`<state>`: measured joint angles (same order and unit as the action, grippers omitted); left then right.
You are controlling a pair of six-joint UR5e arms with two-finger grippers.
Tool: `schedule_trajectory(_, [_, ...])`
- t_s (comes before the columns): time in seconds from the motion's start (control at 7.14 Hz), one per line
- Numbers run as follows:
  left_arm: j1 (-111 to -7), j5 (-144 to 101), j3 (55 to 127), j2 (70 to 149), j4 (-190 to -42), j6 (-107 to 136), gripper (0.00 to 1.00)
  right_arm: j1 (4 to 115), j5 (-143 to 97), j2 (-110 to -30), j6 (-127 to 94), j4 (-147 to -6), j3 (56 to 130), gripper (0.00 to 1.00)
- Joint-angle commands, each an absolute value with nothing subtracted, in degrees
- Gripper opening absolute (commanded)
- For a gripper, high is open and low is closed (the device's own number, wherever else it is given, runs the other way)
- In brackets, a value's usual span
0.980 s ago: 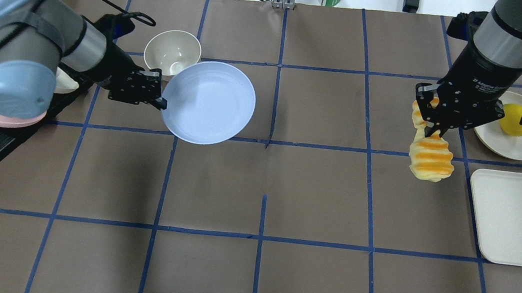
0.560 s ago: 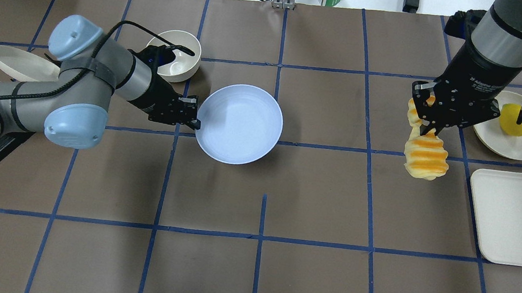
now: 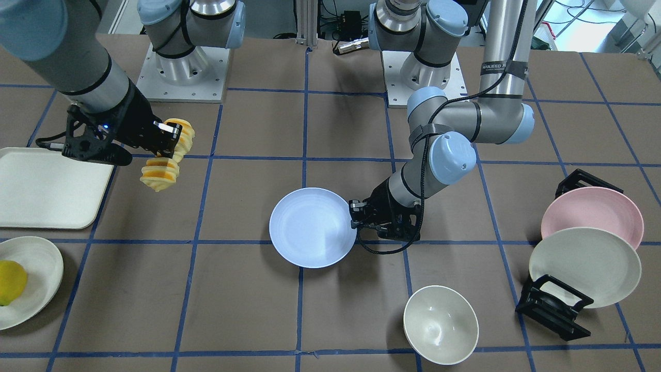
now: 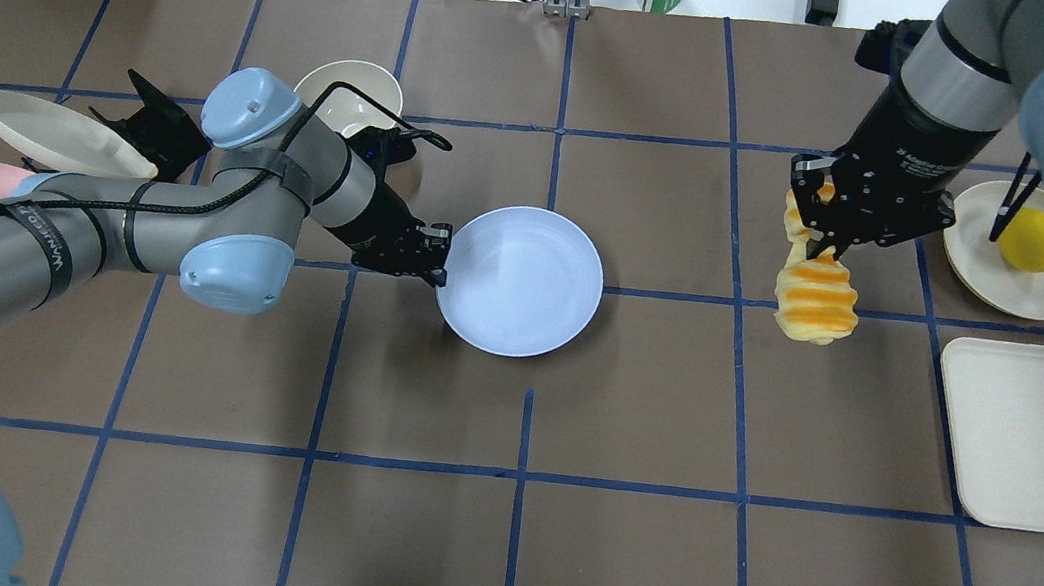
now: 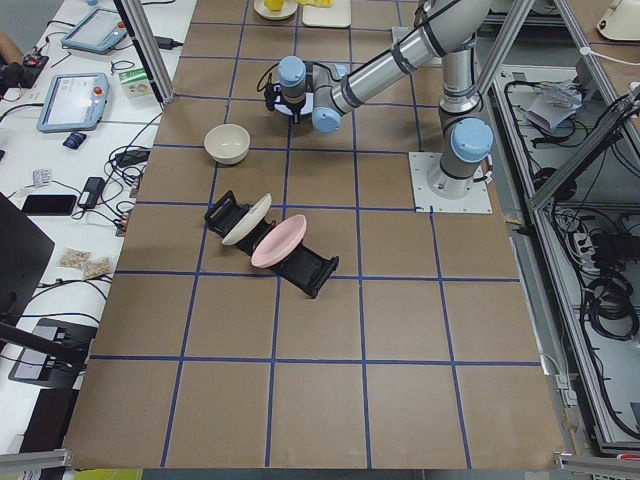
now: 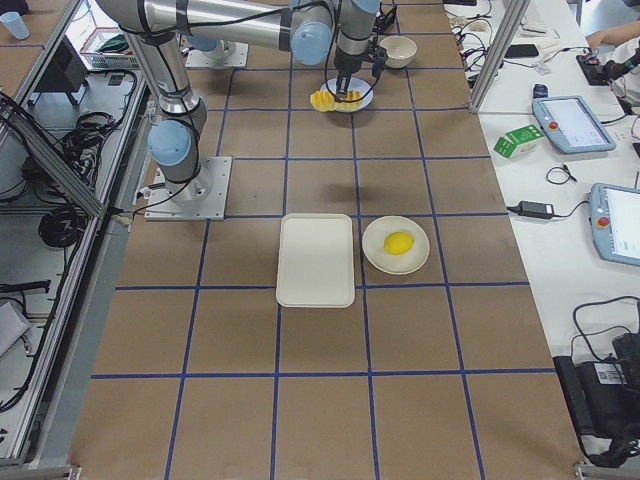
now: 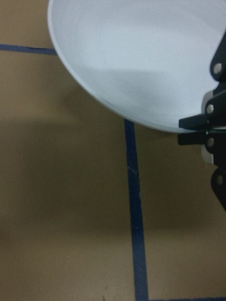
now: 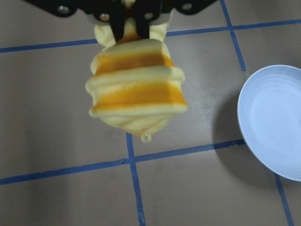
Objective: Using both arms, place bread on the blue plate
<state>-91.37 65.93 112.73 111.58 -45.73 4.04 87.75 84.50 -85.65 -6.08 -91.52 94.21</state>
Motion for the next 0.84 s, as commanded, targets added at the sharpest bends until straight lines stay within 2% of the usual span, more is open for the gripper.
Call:
schedule_trajectory(0.0, [-92.5,65.7,110.8,114.6,-44.7,4.5,0.0,93.2,84.5,-81.5,-13.8,-98.1,94.0,0.0])
schedule_trajectory(0.14, [-92.9,66.4,110.7,115.7,-42.9,5.9,0.0,94.8,84.5,-79.3,-15.7,-102.2,93.9,0.0])
schedule_trajectory(0.28, [-92.9,66.3,110.7,116.5,-41.3,6.0,0.5,95.4,84.5,-76.4,-15.7,-105.3,93.4,0.0])
schedule_trajectory(0.42, [-92.8,66.4,110.6,116.5,-40.4,5.9,0.91,96.7,84.5,-74.7,-16.3,-105.7,91.6,0.0])
schedule_trajectory(0.56, [-93.0,66.4,110.5,114.6,-40.4,5.5,1.0,98.8,84.5,-73.0,-19.9,-105.6,90.2,0.0])
schedule_trajectory(0.7, [-92.4,66.8,110.0,112.3,-40.5,5.2,1.0,101.0,84.5,-70.5,-21.5,-106.0,89.7,0.0])
